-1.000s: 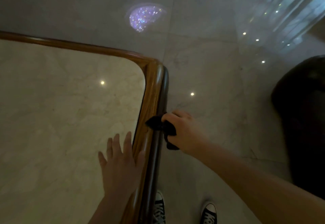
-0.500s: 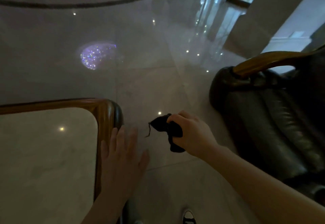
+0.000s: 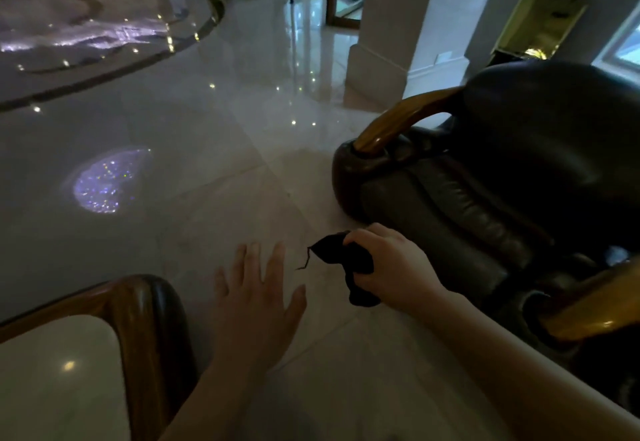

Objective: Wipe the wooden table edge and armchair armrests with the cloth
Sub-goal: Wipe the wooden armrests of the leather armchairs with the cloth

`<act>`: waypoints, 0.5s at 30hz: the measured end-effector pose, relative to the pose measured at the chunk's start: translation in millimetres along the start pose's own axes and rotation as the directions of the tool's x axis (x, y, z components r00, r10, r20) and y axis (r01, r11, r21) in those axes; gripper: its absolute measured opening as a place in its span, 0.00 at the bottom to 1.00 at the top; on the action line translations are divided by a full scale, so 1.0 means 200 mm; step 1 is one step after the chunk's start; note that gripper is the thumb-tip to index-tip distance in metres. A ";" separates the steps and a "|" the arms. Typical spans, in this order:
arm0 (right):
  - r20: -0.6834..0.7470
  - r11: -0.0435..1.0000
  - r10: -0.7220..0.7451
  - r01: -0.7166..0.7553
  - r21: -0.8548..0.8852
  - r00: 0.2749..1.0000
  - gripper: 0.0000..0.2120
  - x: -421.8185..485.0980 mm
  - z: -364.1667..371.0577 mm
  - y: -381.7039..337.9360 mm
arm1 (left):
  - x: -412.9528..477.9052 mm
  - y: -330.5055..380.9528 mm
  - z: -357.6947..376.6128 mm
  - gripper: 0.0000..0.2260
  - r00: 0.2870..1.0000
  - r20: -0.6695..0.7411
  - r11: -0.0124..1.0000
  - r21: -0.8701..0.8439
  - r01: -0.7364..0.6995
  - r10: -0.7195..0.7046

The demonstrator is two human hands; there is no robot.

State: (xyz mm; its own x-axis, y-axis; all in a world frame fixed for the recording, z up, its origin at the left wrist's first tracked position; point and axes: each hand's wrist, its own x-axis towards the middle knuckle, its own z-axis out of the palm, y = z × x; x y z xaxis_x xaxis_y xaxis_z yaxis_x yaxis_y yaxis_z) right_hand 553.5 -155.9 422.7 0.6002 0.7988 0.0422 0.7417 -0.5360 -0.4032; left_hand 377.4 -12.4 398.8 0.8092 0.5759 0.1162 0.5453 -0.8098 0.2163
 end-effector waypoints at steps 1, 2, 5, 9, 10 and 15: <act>-0.007 1.000 0.024 -0.024 -0.001 1.000 0.17 -0.02 -0.05 0.06 | 0.04 0.08 0.01 0.33 1.000 0.009 1.000 0.001 -0.023 0.023; -0.015 0.999 0.048 -0.048 -0.001 0.999 0.18 -0.04 -0.09 0.13 | 0.07 0.17 0.01 0.33 0.999 0.016 0.999 -0.001 -0.050 0.050; -0.048 0.994 0.105 -0.106 -0.012 0.993 0.19 -0.11 -0.23 0.35 | 0.18 0.43 0.04 0.33 0.993 0.022 0.993 -0.019 -0.118 0.118; -0.079 0.987 0.159 -0.161 -0.014 0.984 0.20 -0.20 -0.39 0.64 | 0.30 0.78 0.08 0.33 0.980 0.028 0.980 -0.036 -0.198 0.199; -0.086 0.984 0.175 -0.177 -0.016 0.981 0.20 -0.22 -0.43 0.71 | 0.32 0.86 0.09 0.34 0.976 0.037 0.976 -0.031 -0.214 0.215; -0.112 0.962 0.271 -0.274 -0.013 0.956 0.22 -0.35 -0.58 1.02 | 0.42 1.22 0.16 0.35 0.952 0.045 0.952 -0.066 -0.300 0.303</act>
State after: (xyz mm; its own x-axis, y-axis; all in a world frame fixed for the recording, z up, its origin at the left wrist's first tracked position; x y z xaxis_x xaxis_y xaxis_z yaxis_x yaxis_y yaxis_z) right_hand 696.4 -352.9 443.1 0.8081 0.5881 0.0333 0.5529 -0.7378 -0.3872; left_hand 585.0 -165.1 429.2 0.9454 0.2978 0.1327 0.2619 -0.9361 0.2347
